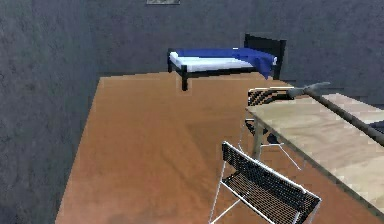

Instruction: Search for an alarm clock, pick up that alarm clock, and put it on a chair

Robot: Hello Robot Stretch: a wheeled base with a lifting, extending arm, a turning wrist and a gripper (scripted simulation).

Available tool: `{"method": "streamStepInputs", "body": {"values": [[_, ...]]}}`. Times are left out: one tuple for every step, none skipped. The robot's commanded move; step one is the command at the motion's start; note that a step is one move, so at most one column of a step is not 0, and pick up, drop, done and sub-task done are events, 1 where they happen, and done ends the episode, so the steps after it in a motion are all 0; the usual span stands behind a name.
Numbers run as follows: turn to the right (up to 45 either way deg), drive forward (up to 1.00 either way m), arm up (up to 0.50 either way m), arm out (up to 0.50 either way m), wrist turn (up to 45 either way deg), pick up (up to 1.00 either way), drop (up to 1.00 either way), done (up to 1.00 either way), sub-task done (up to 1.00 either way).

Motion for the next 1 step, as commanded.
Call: {"method": "streamStepInputs", "body": {"values": [[0.0, 0.00, 0.00, 0.00, 0.0, 0.00, 0.00, 1.00, 0.00]]}}
